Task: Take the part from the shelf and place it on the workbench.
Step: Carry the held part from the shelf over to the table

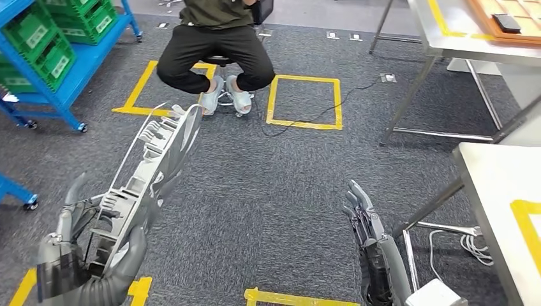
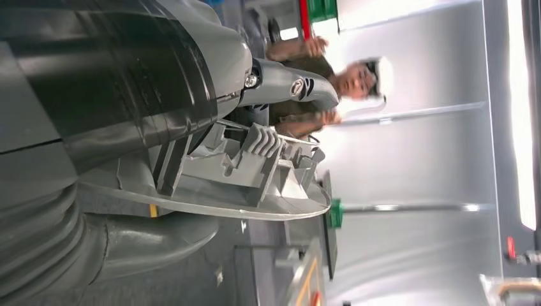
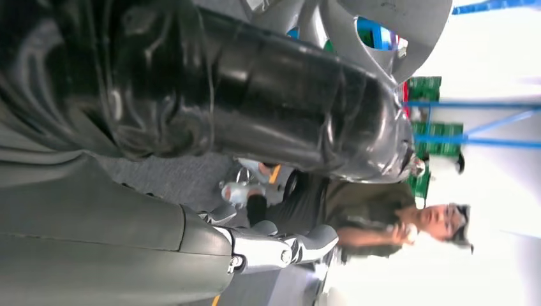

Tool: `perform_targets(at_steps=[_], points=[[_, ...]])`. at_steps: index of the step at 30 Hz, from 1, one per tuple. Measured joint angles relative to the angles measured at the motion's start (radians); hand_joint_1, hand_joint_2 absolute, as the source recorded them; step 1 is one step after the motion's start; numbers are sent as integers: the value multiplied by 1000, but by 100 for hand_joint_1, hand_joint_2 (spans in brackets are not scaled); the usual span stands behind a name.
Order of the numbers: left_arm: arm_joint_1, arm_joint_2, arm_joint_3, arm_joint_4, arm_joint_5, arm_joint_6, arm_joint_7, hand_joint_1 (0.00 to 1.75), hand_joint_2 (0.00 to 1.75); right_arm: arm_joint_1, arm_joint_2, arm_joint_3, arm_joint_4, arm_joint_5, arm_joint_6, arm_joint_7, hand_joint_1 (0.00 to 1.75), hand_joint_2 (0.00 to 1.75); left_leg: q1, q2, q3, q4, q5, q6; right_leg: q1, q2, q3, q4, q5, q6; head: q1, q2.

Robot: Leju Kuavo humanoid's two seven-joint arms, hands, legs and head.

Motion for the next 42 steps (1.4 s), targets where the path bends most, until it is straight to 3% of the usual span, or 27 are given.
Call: perform_targets(at_steps=[2,4,5,6,7,9,11,12,13,14,16,18,20,21,23,25,26,27,29,31,33,35,36,38,39,41,42], points=[[-3,4,-3,0,0,0,1,175,175,-1,0,0,0,0,1,0,0,0,9,-74,-42,96,-50,-9,-7,26,4,-10,7,-2,-11,0],[-4,7,-6,0,0,0,2,175,175,-1,0,0,1,0,2,0,0,0,17,-102,-106,223,-95,-18,-10,57,0,-9,9,-3,-23,0],[-4,8,-7,0,1,0,2,175,175,-1,0,0,1,0,2,0,0,0,21,-105,-124,254,-95,-21,-12,72,-1,-7,9,-1,-26,0],[-4,9,-9,0,1,0,3,175,175,-1,0,0,1,0,2,0,0,0,25,-106,-124,247,-76,-24,-14,89,-2,-3,9,1,-29,0],[-4,10,-10,0,2,0,3,175,175,-1,0,0,1,0,2,0,0,0,30,-112,-106,204,-43,-28,-18,105,-3,1,7,5,-31,0],[-5,13,-13,0,2,0,3,175,175,-1,0,0,1,0,3,0,0,0,42,-160,-50,80,15,-37,-25,135,-9,16,1,17,-36,0],[-8,15,-16,-1,2,0,3,175,175,-2,0,0,1,0,3,0,0,0,48,-207,-17,15,24,-36,-30,162,-25,33,0,33,-40,0],[-10,15,-18,-1,1,0,3,175,175,-2,0,0,0,1,3,0,0,0,47,-211,-14,12,19,-30,-32,175,-34,35,3,42,-39,0],[-10,15,-19,-2,-1,0,3,175,175,-2,0,0,0,1,2,0,0,0,47,-200,-12,10,19,-23,-34,188,-42,37,7,48,-37,0],[-11,16,-21,-2,-4,0,3,175,175,-1,-1,0,0,1,2,0,0,0,46,-186,-12,10,22,-17,-34,184,-52,38,9,54,-33,0],[-12,16,-23,-4,-14,0,4,175,175,1,-2,0,0,2,1,0,0,0,45,-156,-12,6,25,-4,-27,125,-85,88,-19,59,-18,0],[-12,16,-25,-6,-22,-1,5,175,175,1,-2,0,0,2,0,0,0,0,35,-124,-13,6,24,5,-23,58,-142,205,-75,59,-2,0],[-12,17,-27,-8,-25,-1,7,175,175,2,-2,0,0,2,-1,0,0,0,26,-91,-13,6,21,12,-23,43,-185,305,-107,55,4,0],[-12,17,-28,-8,-25,-1,8,175,175,2,-2,0,1,2,-1,0,0,0,22,-74,-12,6,19,15,-22,41,-187,314,-102,50,7,0],[-13,17,-30,-8,-26,-1,13,175,175,3,-2,0,0,3,-2,0,0,0,16,-47,-10,6,15,18,-13,27,-134,221,-52,34,11,0],[-13,17,-31,-8,-28,-2,20,175,175,4,-2,0,0,5,-4,0,0,0,11,-23,-8,6,10,15,7,-24,-64,99,-19,13,12,0],[-13,17,-32,-8,-29,-2,24,175,175,4,-2,0,0,6,-6,0,0,0,10,-11,-7,6,9,13,16,-41,-45,65,-15,6,12,0],[-13,18,-33,-9,-31,-2,27,175,175,4,-2,0,0,6,-7,0,0,0,9,1,-7,5,7,10,22,-48,-36,50,-16,1,12,0],[-14,19,-35,-9,-33,-2,31,175,175,7,-2,0,-1,8,-9,0,0,0,9,17,-5,3,2,4,20,-21,-30,36,-8,-4,13,0],[-15,21,-37,-11,-34,-2,34,175,175,10,-2,0,-2,10,-9,0,0,0,12,-26,-14,35,-21,-4,10,4,-16,15,0,-7,10,0],[-14,23,-38,-13,-36,-2,37,175,175,9,-2,0,-2,11,-11,0,0,0,18,-89,-60,141,-70,-11,3,28,-7,6,3,-8,-2,0],[-12,25,-40,-14,-37,-2,38,175,175,10,-2,0,-2,11,-12,0,0,0,25,-105,-116,247,-103,-20,0,56,-8,7,2,-9,-11,0],[-12,25,-40,-14,-37,-1,39,175,175,12,-2,0,-2,12,-12,0,0,0,30,-106,-125,256,-94,-24,-3,72,-8,10,1,-8,-13,0],[-12,26,-42,-14,-37,-1,40,175,175,13,-2,0,-2,12,-13,1,0,0,43,-120,-93,175,-32,-33,-11,105,-9,21,-5,2,-15,0],[-12,26,-43,-14,-38,-1,40,175,175,13,-2,0,-2,12,-13,1,0,0,49,-145,-67,119,-8,-40,-15,119,-12,30,-9,10,-19,0],[-12,27,-45,-16,-38,-1,39,175,175,13,-2,0,-2,13,-14,1,0,0,58,-191,-29,46,8,-41,-21,147,-26,53,-15,27,-24,0],[-12,27,-46,-17,-38,-1,39,175,175,13,-2,0,-2,13,-15,1,0,0,56,-201,-24,39,2,-37,-23,160,-34,57,-14,34,-25,0]])
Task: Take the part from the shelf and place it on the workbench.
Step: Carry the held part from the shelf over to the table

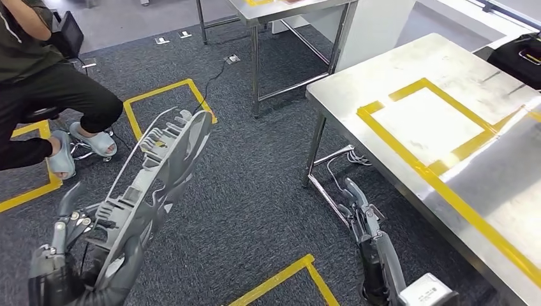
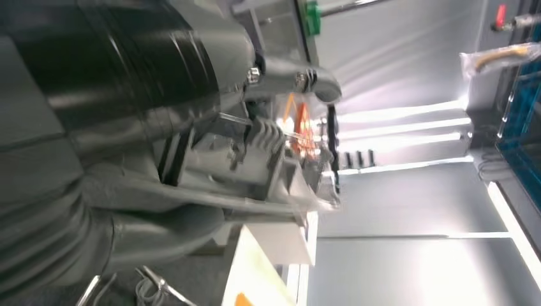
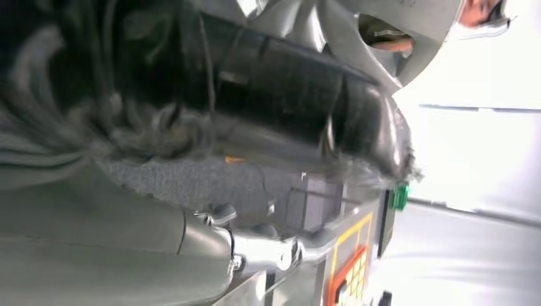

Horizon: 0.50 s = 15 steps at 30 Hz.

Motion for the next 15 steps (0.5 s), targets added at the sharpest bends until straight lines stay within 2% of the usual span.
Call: perform_targets(at_steps=[2,3,4,6,7,8,9,10,11,12,13,15], points=[[0,1,-1,-1,0,0,1,175,175,1,0,0,-1,1,-2,0,0,0,-4,21,4,-4,4,15,-6,22,-13,-1,9,14,4,0],[-1,1,-1,-1,-1,0,3,175,175,3,0,0,-2,1,-3,0,0,0,-5,33,5,-7,6,23,-5,10,-19,0,10,19,7,0],[-1,1,-2,-1,-1,0,6,175,175,4,0,0,-2,2,-4,0,0,0,-5,45,6,-10,9,29,-2,-17,-27,11,6,22,12,0],[-1,2,-2,-2,-3,0,12,175,175,5,-1,0,-3,3,-6,1,0,0,-11,72,9,-14,9,39,2,-88,-68,94,-34,24,29,0],[0,2,-2,-2,-4,0,15,175,175,4,-1,0,-3,4,-7,1,0,0,-16,87,10,-14,9,41,2,-107,-96,155,-59,23,35,0],[1,2,-2,-3,-5,0,18,175,175,5,-1,0,-3,4,-8,2,0,0,-22,102,10,-14,7,44,2,-115,-122,210,-76,20,40,0],[2,3,-2,-3,-5,0,20,175,175,5,-1,0,-3,4,-10,2,0,0,-27,117,10,-14,5,47,3,-117,-135,236,-77,15,43,0],[3,3,-2,-3,-5,0,21,175,175,6,-1,0,-3,4,-11,2,0,0,-31,131,12,-14,3,49,7,-119,-129,224,-61,8,45,0],[3,3,-2,-3,-6,0,21,175,175,6,-2,0,-3,4,-12,2,0,0,-34,144,14,-14,0,51,13,-124,-110,185,-35,-1,47,0],[3,4,-2,-3,-5,0,20,175,175,6,-2,0,-3,4,-13,1,0,0,-36,156,18,-16,-2,52,24,-144,-80,127,-14,-13,48,0],[4,4,-2,-3,-5,0,18,175,175,7,-2,0,-3,3,-15,-1,0,0,-39,169,22,-19,-5,52,37,-173,-52,72,1,-25,47,0],[6,4,-2,-3,-4,0,15,175,175,7,-4,0,-3,3,-17,-5,0,0,-41,194,27,-26,-7,49,59,-218,-13,5,4,-46,51,0]])
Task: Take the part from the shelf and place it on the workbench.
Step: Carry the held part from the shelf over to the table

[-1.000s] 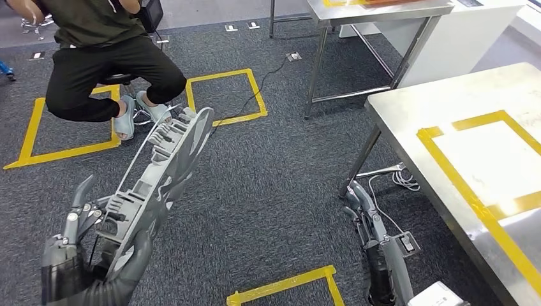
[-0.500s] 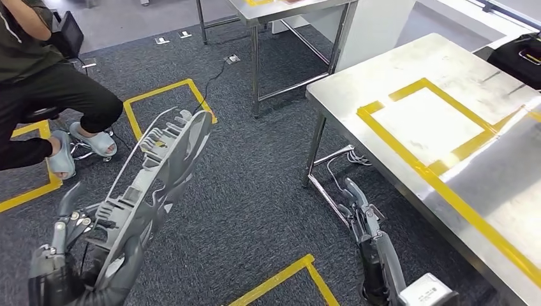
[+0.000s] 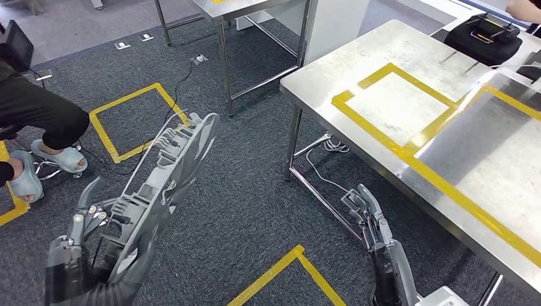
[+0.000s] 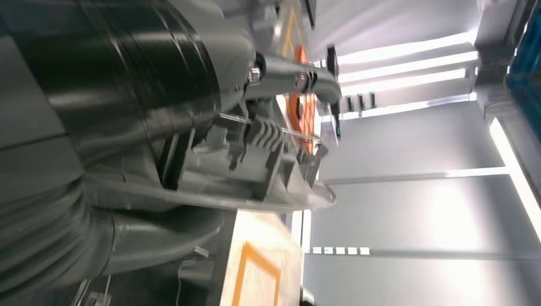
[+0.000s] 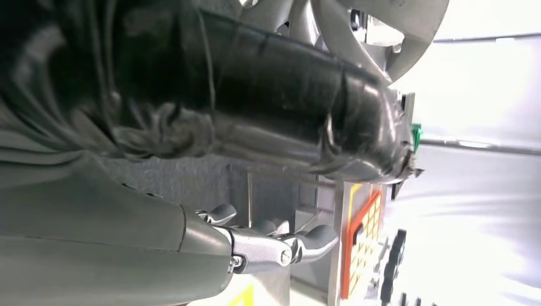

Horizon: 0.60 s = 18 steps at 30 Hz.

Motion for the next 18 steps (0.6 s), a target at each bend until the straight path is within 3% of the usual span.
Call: perform_targets(at_steps=[1,3,5,7,9,10,11,12,14,16,18], points=[[1,0,0,0,1,0,-1,175,175,1,-1,0,0,0,-1,-1,0,0,-1,12,2,-3,0,-2,5,-2,5,-9,0,-5,2,0],[0,1,0,0,3,0,-1,175,175,4,-2,0,-1,-1,-3,-3,0,0,-2,33,8,-10,-3,-7,0,26,17,-28,8,-11,6,0],[-2,2,-1,-2,4,0,-2,175,175,5,-1,0,-3,-1,-3,-3,0,0,-1,-10,6,11,-19,-13,-12,55,38,-58,19,-14,3,0],[-4,3,-1,-4,5,0,-3,175,175,3,-1,0,-3,-1,-2,0,0,0,3,-84,-40,109,-59,-20,-22,81,50,-72,25,-17,-9,0],[-2,3,-1,-4,6,1,-1,175,175,3,-1,0,-3,-2,-1,3,0,0,9,-108,-114,231,-100,-27,-26,110,50,-71,24,-18,-22,0],[-1,3,-2,-4,7,1,0,175,175,3,-1,0,-2,-2,-1,4,0,0,13,-108,-137,260,-99,-31,-28,124,50,-69,23,-16,-26,0],[0,4,-2,-4,7,1,1,175,175,3,-1,0,-2,-2,-1,5,0,0,17,-108,-142,253,-80,-36,-32,139,50,-64,21,-12,-28,0],[1,4,-2,-4,7,1,1,175,175,3,-1,0,-2,-2,0,5,0,0,21,-111,-127,210,-45,-40,-37,154,49,-56,17,-6,-29,0],[1,5,-3,-4,8,1,2,175,175,3,-1,0,-3,-2,0,5,0,0,34,-145,-74,85,15,-53,-45,181,42,-33,4,12,-36,0],[1,5,-4,-4,8,1,1,175,175,4,-1,0,-3,-1,1,5,0,0,38,-170,-45,23,30,-50,-48,202,27,-12,-4,28,-42,0],[2,5,-4,-5,8,1,0,175,175,6,-1,0,-3,-1,0,4,0,0,33,-156,-43,23,31,-34,-53,221,12,-7,0,38,-40,0]])
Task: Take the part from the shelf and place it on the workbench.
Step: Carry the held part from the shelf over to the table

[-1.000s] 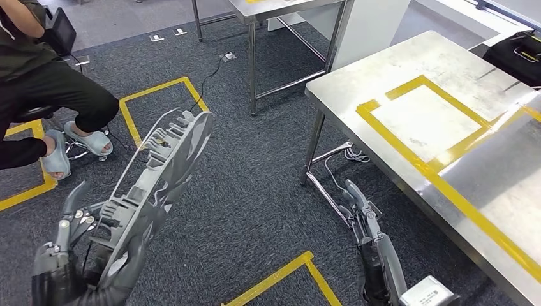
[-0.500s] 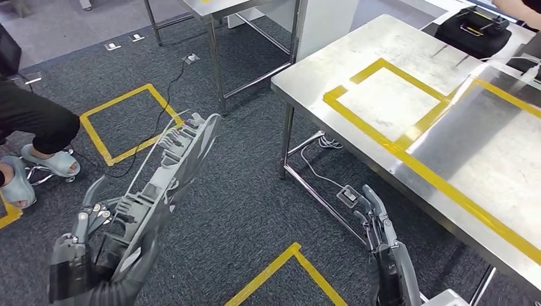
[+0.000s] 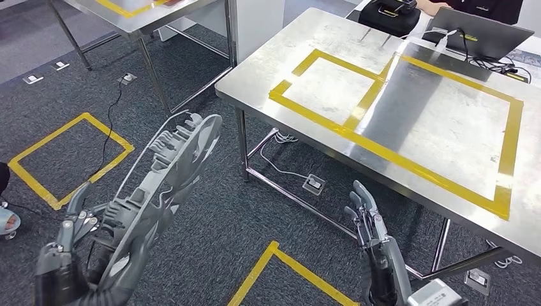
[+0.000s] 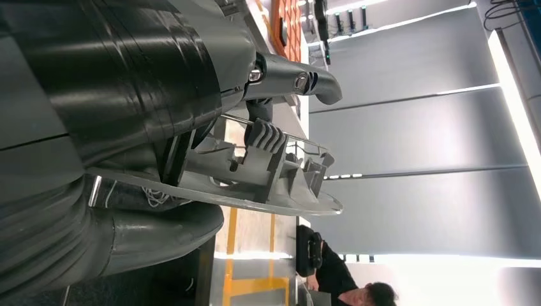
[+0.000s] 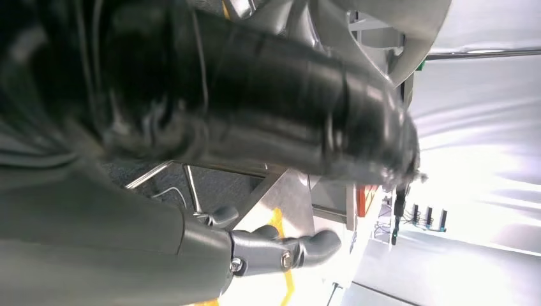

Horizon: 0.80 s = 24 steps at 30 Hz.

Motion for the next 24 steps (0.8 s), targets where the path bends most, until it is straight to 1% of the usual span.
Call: perform_targets(at_steps=[1,2,3,4,5,6,7,8,9,10,11,12,13,14,15,16,17,18,19,20,21,22,23,24], points=[[0,0,0,0,0,0,0,175,175,1,0,0,0,0,0,-1,0,0,-1,9,1,-1,3,6,-2,1,-6,2,0,3,3,0],[0,0,0,0,1,0,0,175,175,2,-1,0,0,0,-1,-1,0,0,-1,18,2,-2,5,10,-2,-13,-14,13,-6,7,7,0],[0,0,0,0,2,0,0,175,175,2,-1,0,-1,1,-2,-1,0,0,-1,27,3,-4,6,15,-1,-38,-29,39,-21,10,14,0],[-1,0,0,0,2,0,0,175,175,2,-2,0,-1,1,-2,-1,0,0,-2,37,4,-5,6,18,-1,-70,-52,86,-45,13,20,0],[-1,0,0,0,2,0,-1,175,175,2,-2,0,-1,1,-2,0,0,0,-5,47,4,-6,6,21,0,-99,-82,150,-73,16,28,0],[-1,0,0,-1,2,0,-1,175,175,2,-3,0,-1,1,-2,0,0,0,-8,58,3,-6,5,23,-1,-114,-117,219,-102,17,34,0],[0,0,0,0,3,0,0,175,175,2,-3,0,-1,1,-2,0,0,0,-11,70,3,-6,3,25,-1,-121,-146,278,-122,17,37,0],[0,0,0,0,3,0,0,175,175,2,-3,0,-1,1,-2,1,0,0,-13,81,3,-6,2,27,-1,-124,-161,307,-127,16,40,0],[0,0,0,0,4,0,0,175,175,2,-3,0,-1,2,-2,1,0,0,-16,91,4,-6,0,28,0,-124,-156,296,-112,12,44,0],[0,0,0,0,4,0,1,175,175,2,-3,0,-1,2,-2,2,0,0,-18,100,6,-6,-2,29,3,-128,-130,246,-80,5,46,0],[0,0,0,0,4,0,1,175,175,2,-3,0,-1,2,-2,2,0,0,-20,108,10,-6,-5,29,8,-138,-90,169,-44,-3,48,0],[0,0,-1,0,5,0,1,175,175,1,-3,0,-1,3,-2,2,0,0,-21,116,15,-9,-8,29,14,-156,-51,95,-21,-11,49,0],[1,-1,-1,0,5,0,1,175,175,1,-3,0,-1,4,-2,2,0,0,-22,122,18,-11,-9,27,22,-172,-22,38,-8,-18,48,0],[1,-1,-1,0,5,0,1,175,175,0,-3,0,-1,5,-2,1,0,0,-22,129,20,-15,-9,23,29,-183,-4,7,-7,-24,49,0],[1,-1,-1,0,5,0,1,175,175,0,-4,0,-1,5,-2,1,0,0,-22,137,21,-20,-9,19,33,-184,1,-2,-11,-27,50,0],[1,-1,-1,-1,5,0,1,175,175,1,-4,0,-2,6,-3,1,0,0,-21,145,25,-24,-8,13,35,-174,4,-10,-8,-31,52,0],[1,0,-1,-1,5,0,1,175,175,2,-4,0,-3,6,-3,1,0,0,-21,147,26,-26,-9,9,32,-165,14,-20,-4,-33,54,0],[1,0,-1,-1,6,0,1,175,175,2,-4,0,-4,6,-3,1,0,0,-21,136,25,-18,-17,5,28,-157,24,-34,1,-35,52,0],[1,1,-1,-1,6,0,0,175,175,2,-4,0,-5,6,-3,0,0,0,-21,116,12,12,-34,2,24,-148,36,-47,5,-38,49,0],[0,1,-1,-2,6,0,-1,175,175,2,-4,0,-5,6,-3,0,0,0,-21,92,-14,63,-58,1,19,-141,45,-55,9,-39,43,0],[0,2,-1,-2,6,0,-2,175,175,0,-4,0,-5,5,-3,0,0,0,-20,73,-48,129,-85,-1,20,-131,48,-57,9,-42,36,0],[-1,2,-1,-2,6,0,-2,175,175,-1,-4,0,-5,5,-3,0,0,0,-20,64,-85,193,-105,-3,20,-122,48,-55,8,-44,30,0],[0,3,-1,-2,6,0,-2,175,175,-1,-4,0,-5,5,-3,0,0,0,-19,61,-113,233,-110,-4,20,-112,49,-54,6,-45,25,0],[1,3,-1,-2,6,0,-2,175,175,-1,-4,0,-5,5,-3,0,0,0,-19,59,-124,238,-94,-5,20,-100,50,-52,4,-45,21,0]])
